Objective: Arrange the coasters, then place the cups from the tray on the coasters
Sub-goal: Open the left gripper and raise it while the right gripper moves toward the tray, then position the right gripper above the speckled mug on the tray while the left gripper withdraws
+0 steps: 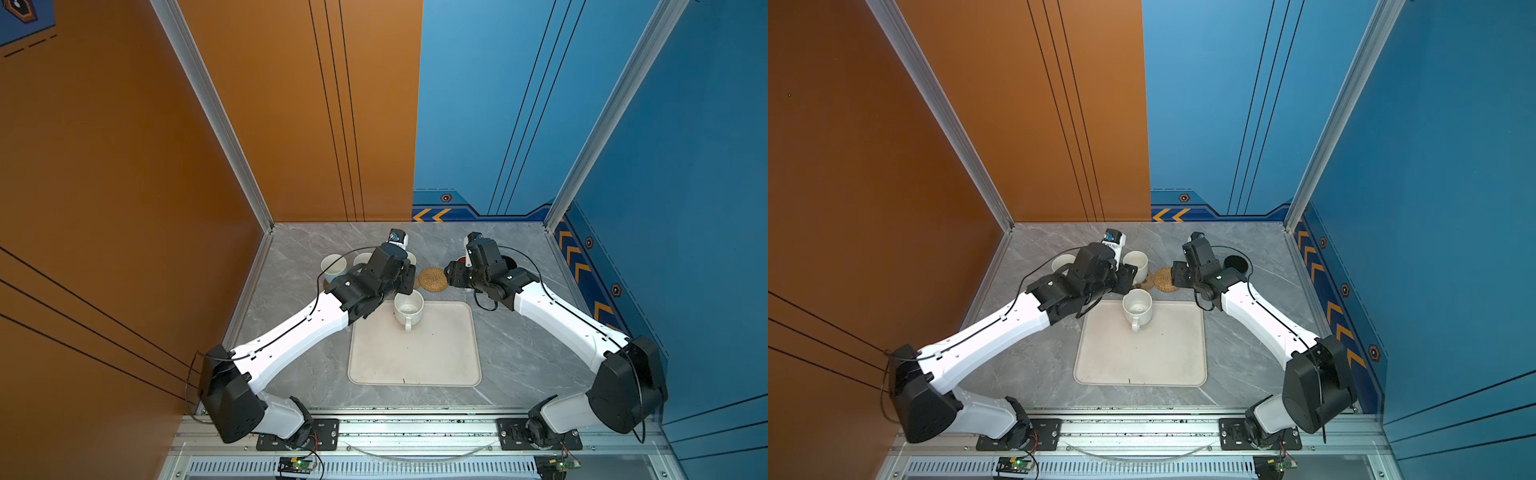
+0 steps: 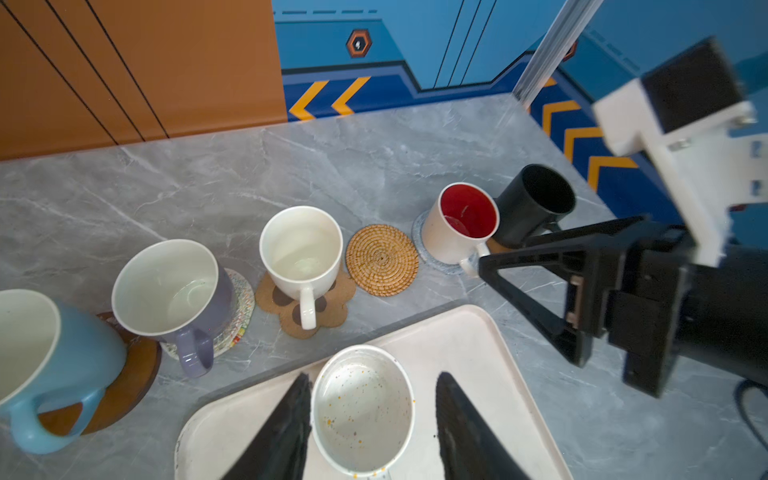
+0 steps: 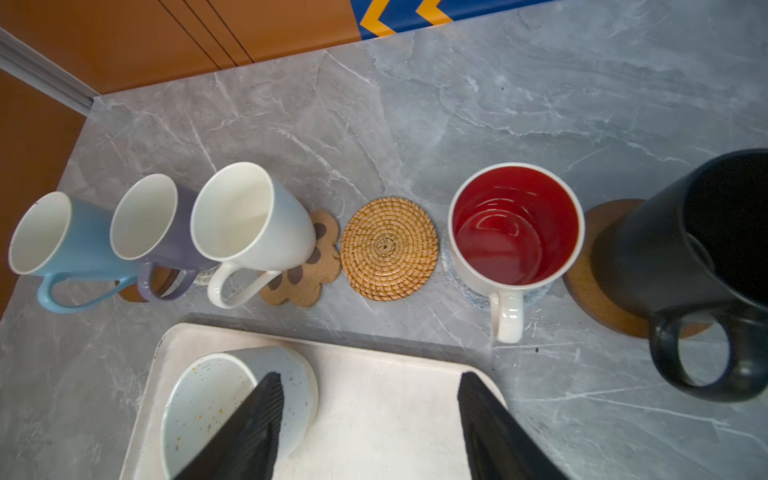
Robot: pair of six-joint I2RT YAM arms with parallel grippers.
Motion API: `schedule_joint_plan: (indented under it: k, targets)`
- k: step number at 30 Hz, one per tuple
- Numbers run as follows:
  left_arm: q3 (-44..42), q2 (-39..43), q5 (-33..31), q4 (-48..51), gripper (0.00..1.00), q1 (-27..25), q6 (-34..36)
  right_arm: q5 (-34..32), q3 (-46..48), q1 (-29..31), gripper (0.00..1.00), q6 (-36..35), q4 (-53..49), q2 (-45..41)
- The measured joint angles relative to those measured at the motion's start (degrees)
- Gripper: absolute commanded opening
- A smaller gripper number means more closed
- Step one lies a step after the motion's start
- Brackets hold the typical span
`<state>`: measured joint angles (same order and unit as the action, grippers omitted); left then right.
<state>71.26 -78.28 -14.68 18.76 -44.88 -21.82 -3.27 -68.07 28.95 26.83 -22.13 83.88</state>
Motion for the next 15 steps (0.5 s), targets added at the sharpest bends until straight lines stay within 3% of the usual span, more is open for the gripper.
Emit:
schedule_joint_plan:
  k: [11, 15]
  targets:
    - [-9.6, 13.6, -5.4, -8.9, 0.66, -6.0, 2.4, -3.6, -5.7, 9.0, 0.66, -0.9, -4.7, -0.1]
    - [-13.2, 15.5, -6.5, -10.8, 0.78, -6.7, 3.8, -4.8, -7.1, 14.2, 0.66, -1.0, -6.4, 0.8]
